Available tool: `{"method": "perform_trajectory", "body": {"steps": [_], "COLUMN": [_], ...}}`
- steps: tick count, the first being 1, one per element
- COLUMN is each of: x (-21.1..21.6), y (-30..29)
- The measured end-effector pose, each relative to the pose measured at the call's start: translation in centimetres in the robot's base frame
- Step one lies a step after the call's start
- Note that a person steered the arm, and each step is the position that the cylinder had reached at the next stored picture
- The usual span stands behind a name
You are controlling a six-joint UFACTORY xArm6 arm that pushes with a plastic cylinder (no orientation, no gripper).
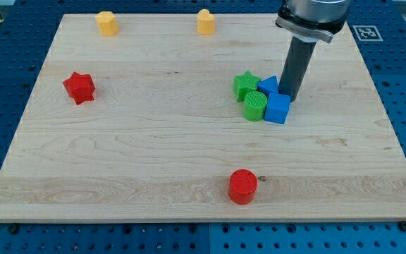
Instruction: Push the green star and blue triangle to the center
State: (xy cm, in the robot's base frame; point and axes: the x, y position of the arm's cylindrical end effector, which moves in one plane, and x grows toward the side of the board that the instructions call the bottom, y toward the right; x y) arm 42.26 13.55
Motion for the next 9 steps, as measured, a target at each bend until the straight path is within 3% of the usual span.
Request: {"method": "perform_trajectory", "body": {"steps": [9], "x": [-1.2], "y": [-2.7]}}
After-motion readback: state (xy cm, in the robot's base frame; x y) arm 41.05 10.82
